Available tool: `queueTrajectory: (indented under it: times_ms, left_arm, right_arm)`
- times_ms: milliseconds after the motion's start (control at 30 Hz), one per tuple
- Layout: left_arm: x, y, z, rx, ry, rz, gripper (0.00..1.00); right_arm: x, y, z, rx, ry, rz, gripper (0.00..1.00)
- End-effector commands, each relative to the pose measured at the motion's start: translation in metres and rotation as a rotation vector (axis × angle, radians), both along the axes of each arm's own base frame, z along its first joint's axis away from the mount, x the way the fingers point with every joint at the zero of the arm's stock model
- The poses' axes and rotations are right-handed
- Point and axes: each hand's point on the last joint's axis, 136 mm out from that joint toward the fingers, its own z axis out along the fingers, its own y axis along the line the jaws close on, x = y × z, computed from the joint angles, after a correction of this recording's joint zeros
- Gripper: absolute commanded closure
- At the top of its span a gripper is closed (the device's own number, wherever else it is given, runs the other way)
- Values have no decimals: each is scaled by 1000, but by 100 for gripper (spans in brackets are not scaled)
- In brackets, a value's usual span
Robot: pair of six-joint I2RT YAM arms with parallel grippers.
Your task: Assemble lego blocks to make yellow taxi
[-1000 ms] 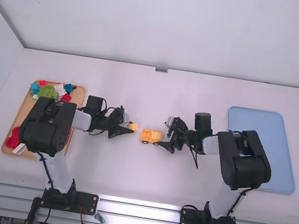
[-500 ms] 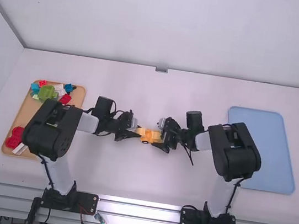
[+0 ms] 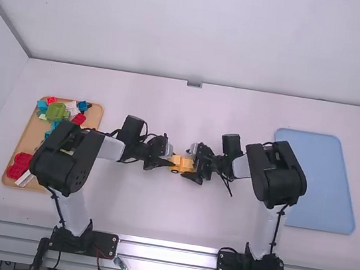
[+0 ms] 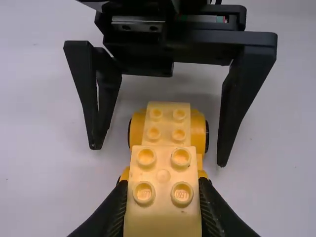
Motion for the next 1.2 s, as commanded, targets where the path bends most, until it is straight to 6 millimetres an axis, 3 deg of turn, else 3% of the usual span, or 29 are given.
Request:
queueTrajectory:
  times_ms: [0,100,533,867,1167]
  left_arm:
    - [2,-4,12,-16,-26,-11,98]
    - [2,-4,12,-16,-27,-12,98]
    - [0,-10,4,-8,-24,-26,98]
    - [4,-14,-8,11,40,-32,98]
    - [-7,-15,-9,-5,54,-68,95]
  right_arm:
    - [-2,3,1,21,-10,32,9]
    - [-4,2,0,19,-12,37,18]
    - [-7,1,-2,10,-7,49,40]
    - [-9,0,-4,3,4,48,41]
    - [-8,1,-3,4,1,48,41]
